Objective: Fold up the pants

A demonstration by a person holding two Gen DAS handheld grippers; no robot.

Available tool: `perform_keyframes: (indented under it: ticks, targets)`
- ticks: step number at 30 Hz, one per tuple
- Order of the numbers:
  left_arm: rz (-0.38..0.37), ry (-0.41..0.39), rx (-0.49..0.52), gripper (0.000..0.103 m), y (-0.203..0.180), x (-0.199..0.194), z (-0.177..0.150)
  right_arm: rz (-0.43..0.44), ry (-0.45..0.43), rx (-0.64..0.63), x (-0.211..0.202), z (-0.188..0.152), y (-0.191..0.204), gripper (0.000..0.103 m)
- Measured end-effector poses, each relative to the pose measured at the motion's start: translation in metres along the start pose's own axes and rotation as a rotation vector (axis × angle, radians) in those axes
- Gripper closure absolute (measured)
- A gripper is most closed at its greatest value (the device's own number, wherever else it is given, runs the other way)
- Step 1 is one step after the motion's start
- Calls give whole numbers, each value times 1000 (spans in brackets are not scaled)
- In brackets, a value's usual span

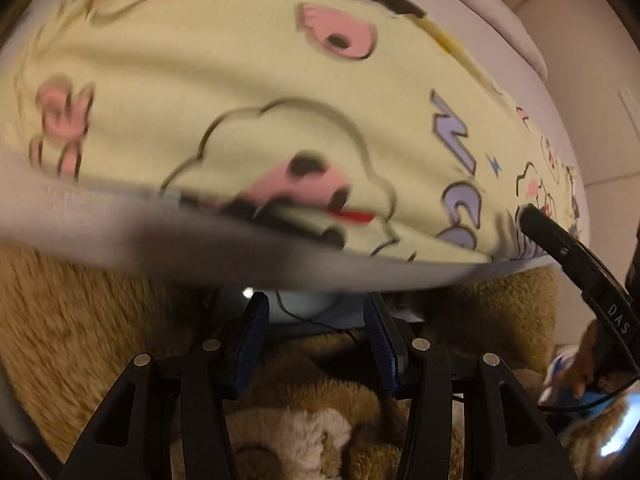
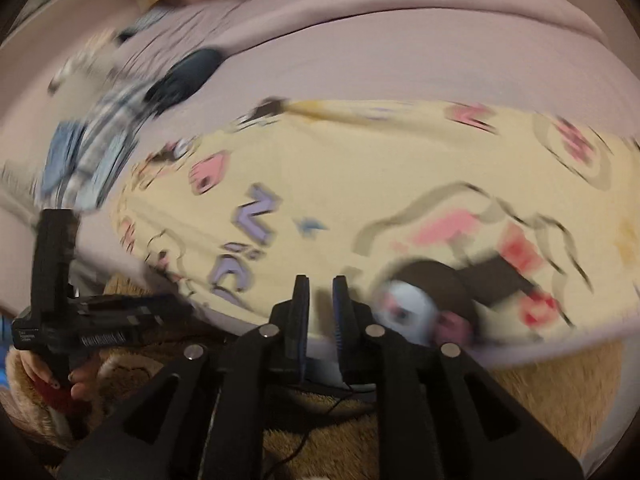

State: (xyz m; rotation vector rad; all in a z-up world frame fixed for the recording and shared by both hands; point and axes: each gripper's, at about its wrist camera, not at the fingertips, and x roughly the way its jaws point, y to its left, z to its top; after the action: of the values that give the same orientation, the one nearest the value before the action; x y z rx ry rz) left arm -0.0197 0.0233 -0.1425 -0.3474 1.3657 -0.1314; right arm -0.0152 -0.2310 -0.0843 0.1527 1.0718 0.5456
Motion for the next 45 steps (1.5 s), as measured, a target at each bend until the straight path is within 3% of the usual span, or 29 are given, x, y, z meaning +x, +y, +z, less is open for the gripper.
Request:
perform_keyframes:
  ticks: [4,6,8,11,16,19,24,29,30,31,32,33,39,45]
  targets:
    - [-12,-78,-44,54,9,-20,-2,75,26,-97,32,9,30,83]
    - [-48,-122,-55,54,9,-35,1,27,72,-105,55,5,34,85]
    - [-72,-169,-54,54,11,-50,3,19,25,-89,53,-1,35,85]
    - [-81,-204,-48,54,10,-58,10,43,38,-73,51,-9,34,85]
    - [-95,-208,-31,54,0,-50,18,80,46,-24,35,-17,23,85]
    - [-130,-198,-26,62,-4,-44,22,41,15,-4,25,-19,19,82]
    - [-178,-124,-70,63,-3,-25,21,11,6,35,19,-20,6,82]
    - [-243,-159,-158,64,9,-30,31,7,6,20,19,-23,7,81]
    - [-246,-172,-176,75,11,-31,32,9,6,22,19,-24,6,80]
    - [-234,-181,-185,83,13,-32,32,10,5,25,19,-24,5,80]
    - [-217,-195,-192,99,14,-34,32,11,4,25,19,-24,4,81]
    - [-208,-209,-197,101,15,-35,29,11,3,25,18,-25,4,81]
    - [-235,-237,-186,102,9,-54,15,1,-2,18,9,-24,4,78]
    - [-27,-153,-149,102,6,-26,10,7,-24,-18,5,-7,7,73]
